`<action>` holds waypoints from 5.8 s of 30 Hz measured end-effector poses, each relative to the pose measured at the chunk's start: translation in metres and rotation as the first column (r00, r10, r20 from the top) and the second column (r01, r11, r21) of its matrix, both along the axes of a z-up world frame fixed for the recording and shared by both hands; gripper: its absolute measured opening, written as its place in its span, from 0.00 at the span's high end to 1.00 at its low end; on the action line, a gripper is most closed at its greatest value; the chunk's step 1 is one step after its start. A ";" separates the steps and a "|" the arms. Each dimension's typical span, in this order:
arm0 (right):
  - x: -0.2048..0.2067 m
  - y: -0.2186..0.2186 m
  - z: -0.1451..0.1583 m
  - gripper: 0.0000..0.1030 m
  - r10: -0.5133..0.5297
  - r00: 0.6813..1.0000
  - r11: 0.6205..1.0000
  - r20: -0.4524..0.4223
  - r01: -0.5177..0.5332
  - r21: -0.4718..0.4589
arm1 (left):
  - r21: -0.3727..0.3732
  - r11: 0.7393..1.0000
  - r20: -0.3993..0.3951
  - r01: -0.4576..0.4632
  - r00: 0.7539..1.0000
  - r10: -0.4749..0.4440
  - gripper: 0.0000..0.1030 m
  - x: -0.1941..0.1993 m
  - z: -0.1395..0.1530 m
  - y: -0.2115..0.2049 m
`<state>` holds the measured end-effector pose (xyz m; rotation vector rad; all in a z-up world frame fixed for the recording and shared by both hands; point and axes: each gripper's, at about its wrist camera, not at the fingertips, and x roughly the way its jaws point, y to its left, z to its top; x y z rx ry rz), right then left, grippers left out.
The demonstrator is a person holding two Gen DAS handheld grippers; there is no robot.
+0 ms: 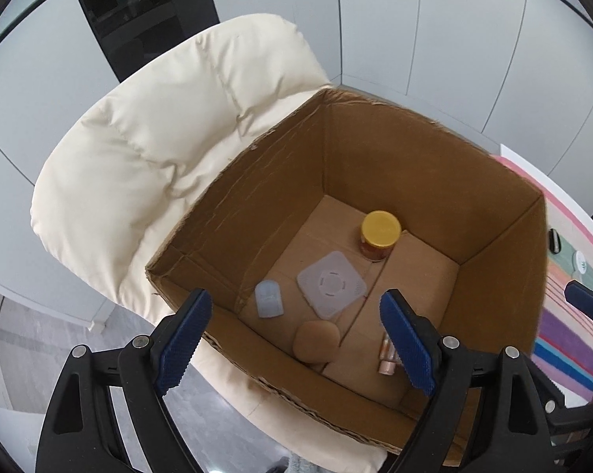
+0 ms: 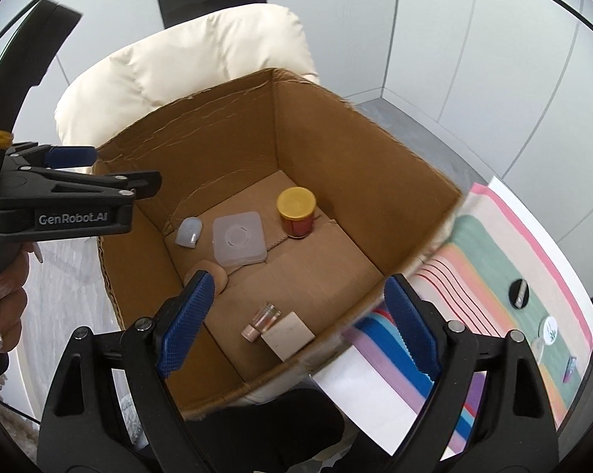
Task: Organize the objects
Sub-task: 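Withdraw both tools from the box back toward the towel, then grasp the black compact with the left tool while the right tool grasps the clear case, then lift the black compact and clear case and carry them toward the box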
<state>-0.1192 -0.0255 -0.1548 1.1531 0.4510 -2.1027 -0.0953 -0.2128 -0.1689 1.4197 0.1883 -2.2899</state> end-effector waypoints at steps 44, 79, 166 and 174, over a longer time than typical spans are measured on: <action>-0.070 0.333 -0.026 0.13 -0.582 0.810 0.811 0.072 0.584 -0.023 | 0.011 0.822 -0.089 0.569 0.820 -0.566 0.10 -0.117 -0.015 0.326; -0.197 0.359 -0.184 0.60 -0.555 0.831 0.831 0.034 0.553 0.059 | 0.033 0.806 -0.003 0.591 0.806 -0.592 0.59 -0.284 -0.204 0.412; -0.017 0.231 0.020 0.60 -0.421 0.907 0.907 -0.001 0.421 -0.018 | -0.027 0.974 -0.097 0.225 0.969 -0.227 0.58 -0.026 0.032 0.168; -0.012 0.133 0.030 0.60 -0.241 0.970 0.969 -0.017 0.240 -0.052 | -0.032 0.995 -0.053 0.097 0.994 -0.098 0.58 -0.006 0.016 0.102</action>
